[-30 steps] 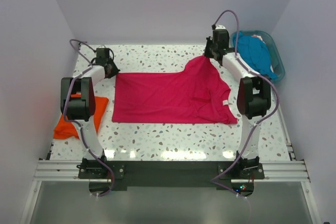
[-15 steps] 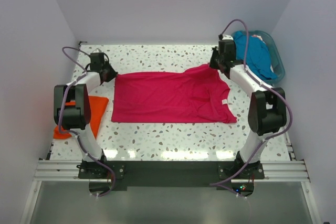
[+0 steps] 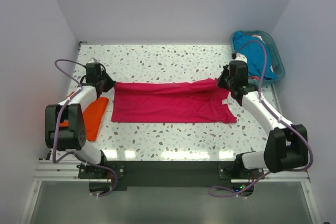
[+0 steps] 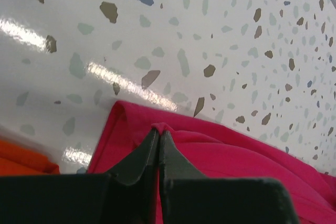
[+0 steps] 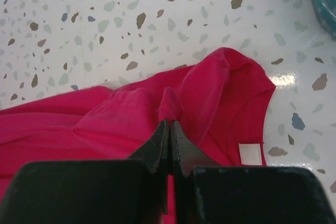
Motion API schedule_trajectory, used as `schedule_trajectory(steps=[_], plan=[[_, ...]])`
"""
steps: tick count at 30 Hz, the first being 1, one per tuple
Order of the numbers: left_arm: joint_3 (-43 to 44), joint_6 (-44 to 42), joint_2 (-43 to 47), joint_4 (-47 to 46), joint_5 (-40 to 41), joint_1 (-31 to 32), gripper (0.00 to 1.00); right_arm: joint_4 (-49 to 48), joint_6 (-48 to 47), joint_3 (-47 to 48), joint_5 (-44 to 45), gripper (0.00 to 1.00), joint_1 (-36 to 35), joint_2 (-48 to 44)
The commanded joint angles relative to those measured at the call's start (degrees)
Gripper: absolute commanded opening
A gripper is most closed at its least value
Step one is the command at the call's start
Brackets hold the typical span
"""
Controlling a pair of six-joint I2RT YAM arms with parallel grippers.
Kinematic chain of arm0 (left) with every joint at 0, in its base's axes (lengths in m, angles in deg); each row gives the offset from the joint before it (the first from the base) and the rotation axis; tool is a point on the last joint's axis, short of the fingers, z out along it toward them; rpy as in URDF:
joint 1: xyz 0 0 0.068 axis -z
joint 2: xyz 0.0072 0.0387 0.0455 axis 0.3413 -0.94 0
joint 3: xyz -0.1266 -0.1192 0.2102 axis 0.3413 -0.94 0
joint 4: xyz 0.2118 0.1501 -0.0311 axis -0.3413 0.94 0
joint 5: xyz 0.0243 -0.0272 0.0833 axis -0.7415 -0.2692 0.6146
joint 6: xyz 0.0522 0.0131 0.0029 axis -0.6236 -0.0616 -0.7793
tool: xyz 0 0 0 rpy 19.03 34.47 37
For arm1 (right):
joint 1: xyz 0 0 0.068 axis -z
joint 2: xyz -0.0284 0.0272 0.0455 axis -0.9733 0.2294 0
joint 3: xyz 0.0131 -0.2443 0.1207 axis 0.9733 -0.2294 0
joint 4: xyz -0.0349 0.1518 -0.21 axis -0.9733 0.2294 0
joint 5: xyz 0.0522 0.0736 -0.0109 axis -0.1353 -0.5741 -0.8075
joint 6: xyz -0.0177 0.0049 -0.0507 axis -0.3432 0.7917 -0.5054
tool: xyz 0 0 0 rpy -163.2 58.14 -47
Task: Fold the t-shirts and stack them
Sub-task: Fold the tshirt
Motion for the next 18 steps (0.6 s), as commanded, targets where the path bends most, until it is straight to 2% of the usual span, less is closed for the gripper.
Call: schedule_trajectory(steps=[1, 10, 12, 14, 15, 16, 17, 18], plan=[[-4.4, 2.4, 5.0, -2.7, -0.6, -0.4, 0.0, -2.2, 2.8, -4.6, 0.5, 0.0, 0.1, -5.1], [-15.7, 4.6, 11.1, -7.4, -2.4, -0.4, 0.0, -4.6, 6.4, -16.7, -2.9, 0.01, 0.0, -11.0], [-17.5, 5.1, 12.5, -8.2, -2.6, -0.4, 0.0, -6.7, 7.8, -19.3, -3.1, 0.18, 0.0, -12.2], [-19.1, 5.2, 13.2, -8.0, -2.3, -0.4, 0.0, -8.0, 8.4, -22.3, -3.0, 0.27, 0.1, -13.9], [-19.7, 5.1, 13.9, -7.7, -1.9, -0.6, 0.04, -7.9, 8.4, -23.5, -2.8, 0.34, 0.1, -14.5], [-20.2, 5.0, 14.3, -7.4, -1.7, -0.6, 0.19, -7.9, 8.4, -23.7, -2.8, 0.4, 0.1, -15.7], [-20.5, 5.1, 14.9, -7.1, -1.8, -0.8, 0.28, -7.1, 8.3, -23.7, -2.5, 0.44, 0.1, -16.2], [-20.8, 5.1, 15.4, -6.9, -2.1, -0.8, 0.34, -6.7, 8.0, -23.2, -2.2, 0.48, 0.1, -16.6]])
